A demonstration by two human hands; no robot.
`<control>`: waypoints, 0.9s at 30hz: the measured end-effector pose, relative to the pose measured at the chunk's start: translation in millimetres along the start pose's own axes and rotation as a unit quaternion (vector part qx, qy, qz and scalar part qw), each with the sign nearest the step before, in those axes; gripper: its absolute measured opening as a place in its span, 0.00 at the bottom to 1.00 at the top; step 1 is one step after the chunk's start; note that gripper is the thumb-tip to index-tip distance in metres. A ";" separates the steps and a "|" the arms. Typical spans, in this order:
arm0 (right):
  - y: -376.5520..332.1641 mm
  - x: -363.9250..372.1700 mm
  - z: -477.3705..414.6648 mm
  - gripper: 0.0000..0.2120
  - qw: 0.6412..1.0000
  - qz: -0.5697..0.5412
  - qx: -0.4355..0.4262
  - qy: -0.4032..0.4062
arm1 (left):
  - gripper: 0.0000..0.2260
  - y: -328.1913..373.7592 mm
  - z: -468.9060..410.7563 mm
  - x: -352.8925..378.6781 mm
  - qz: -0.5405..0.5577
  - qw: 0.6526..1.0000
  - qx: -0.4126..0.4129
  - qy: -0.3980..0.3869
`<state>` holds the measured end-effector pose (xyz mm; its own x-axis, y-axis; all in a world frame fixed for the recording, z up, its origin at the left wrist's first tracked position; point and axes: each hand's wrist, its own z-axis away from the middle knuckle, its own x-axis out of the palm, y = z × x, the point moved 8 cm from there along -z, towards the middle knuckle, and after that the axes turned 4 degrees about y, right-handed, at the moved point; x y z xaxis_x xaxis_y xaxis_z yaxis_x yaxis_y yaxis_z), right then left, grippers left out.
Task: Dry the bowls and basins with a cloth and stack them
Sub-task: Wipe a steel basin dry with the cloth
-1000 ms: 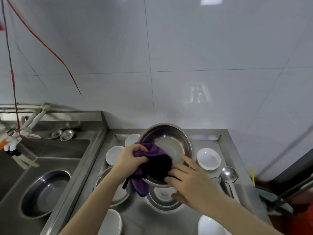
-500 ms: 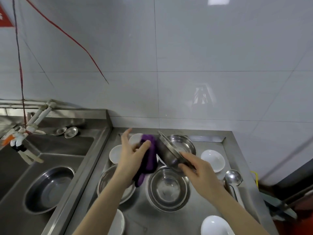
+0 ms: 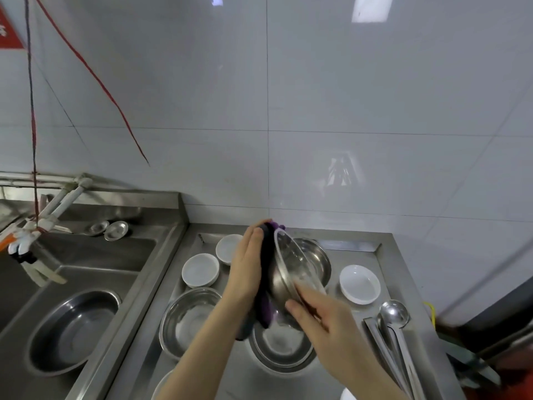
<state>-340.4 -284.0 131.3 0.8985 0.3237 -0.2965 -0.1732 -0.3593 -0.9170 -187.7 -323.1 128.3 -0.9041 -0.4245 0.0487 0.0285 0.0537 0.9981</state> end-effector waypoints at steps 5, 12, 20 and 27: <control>-8.5 5.3 -6.6 0.13 0.993 0.102 -0.065 0.000 | 0.15 -23.3 9.8 0.9 0.119 0.989 -0.082 -0.004; 0.6 2.0 -22.8 0.12 0.997 0.074 0.007 0.017 | 0.16 1.4 37.5 7.8 0.054 0.996 0.053 0.041; -1.1 -24.6 -15.5 0.10 0.926 -0.329 0.181 0.039 | 0.14 2.2 1.9 -8.4 0.062 0.996 0.001 0.064; 10.7 -34.3 -41.4 0.21 0.800 -0.538 0.223 0.140 | 0.14 -5.7 37.5 -2.5 0.037 0.984 0.052 0.165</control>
<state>-356.3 -335.2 142.8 0.6682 0.0032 0.7440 0.6920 0.3644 -0.6232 -201.6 -288.4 121.1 -0.7131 -0.6854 0.1475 0.0293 0.1810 0.9830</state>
